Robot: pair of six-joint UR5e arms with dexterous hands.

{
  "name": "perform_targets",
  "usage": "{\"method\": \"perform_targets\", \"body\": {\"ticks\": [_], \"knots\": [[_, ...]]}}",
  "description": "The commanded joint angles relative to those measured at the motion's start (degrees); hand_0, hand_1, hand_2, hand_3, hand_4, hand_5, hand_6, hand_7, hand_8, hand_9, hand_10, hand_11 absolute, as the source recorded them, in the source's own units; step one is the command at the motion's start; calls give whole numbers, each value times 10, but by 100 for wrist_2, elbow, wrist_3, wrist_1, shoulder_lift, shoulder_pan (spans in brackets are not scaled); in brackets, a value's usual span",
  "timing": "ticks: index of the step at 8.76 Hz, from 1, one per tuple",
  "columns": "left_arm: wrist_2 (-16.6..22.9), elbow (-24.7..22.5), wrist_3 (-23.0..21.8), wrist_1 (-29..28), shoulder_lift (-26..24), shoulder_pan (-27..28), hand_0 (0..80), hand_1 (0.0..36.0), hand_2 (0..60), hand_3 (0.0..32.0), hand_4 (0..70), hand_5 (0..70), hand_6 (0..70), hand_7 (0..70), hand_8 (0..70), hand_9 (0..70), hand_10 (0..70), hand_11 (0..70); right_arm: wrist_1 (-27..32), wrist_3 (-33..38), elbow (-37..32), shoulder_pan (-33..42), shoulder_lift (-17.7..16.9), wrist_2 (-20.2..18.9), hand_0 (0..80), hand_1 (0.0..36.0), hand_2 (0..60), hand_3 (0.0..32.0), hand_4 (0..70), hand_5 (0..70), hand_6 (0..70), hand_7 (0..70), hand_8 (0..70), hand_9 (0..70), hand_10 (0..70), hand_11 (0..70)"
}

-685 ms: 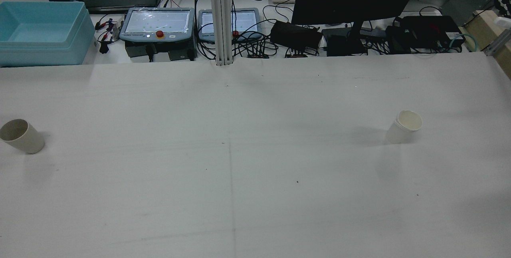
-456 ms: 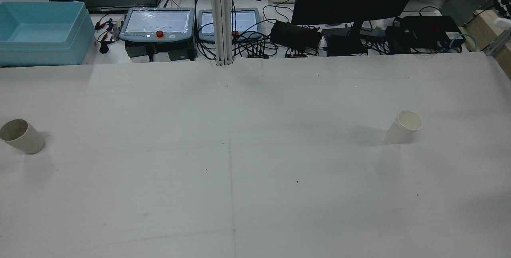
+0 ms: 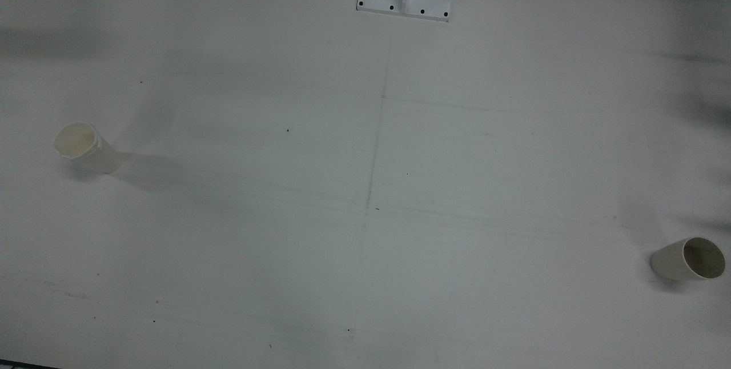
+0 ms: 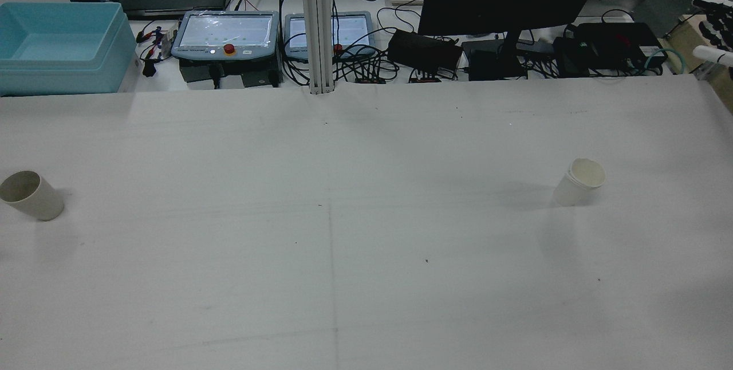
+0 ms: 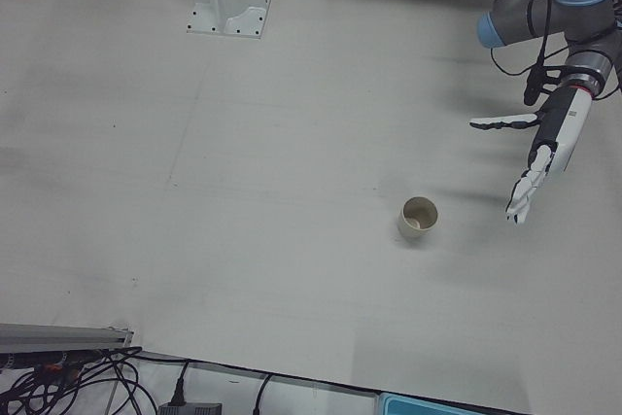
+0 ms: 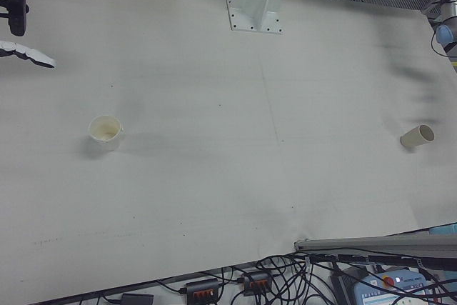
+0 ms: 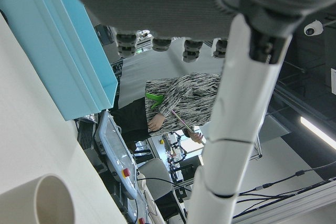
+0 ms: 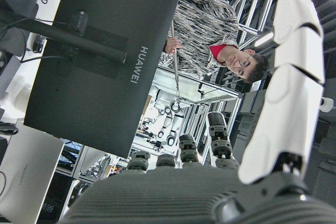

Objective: Pour water
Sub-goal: 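Move the left hand toward the white paper cup beside it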

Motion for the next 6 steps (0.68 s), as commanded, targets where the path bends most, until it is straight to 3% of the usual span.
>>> {"method": "perform_targets", "body": {"ticks": [1,2,4,5,6], "knots": [[-202,1184,523,-908,-329,239,800,286,0,118,58,66,3,109,38,7,35,87,244,-53,-931,-291,-134,17,503,181,121,0,116,180,60,119,24,12,35,66],[-272,1475,524,-954,-575,397,800,276,0,132,52,63,1,104,41,6,37,88,629,-71,-1309,-353,-143,8,486,160,85,0,45,146,37,88,24,8,48,85],[-282,1854,524,-902,-866,521,800,269,0,122,52,66,0,94,41,4,19,61,686,-97,-1383,-415,-143,8,488,161,82,0,64,156,41,99,22,10,32,62],[-299,2056,524,-901,-972,652,779,239,0,0,101,24,6,81,35,2,4,37,686,-97,-1383,-424,-143,8,487,160,79,0,63,152,37,95,17,9,21,46],[-273,2075,542,-849,-981,706,647,199,0,0,134,16,16,70,27,0,3,31,686,-97,-1383,-424,-143,8,488,163,83,0,63,152,36,94,15,8,17,41]]}}
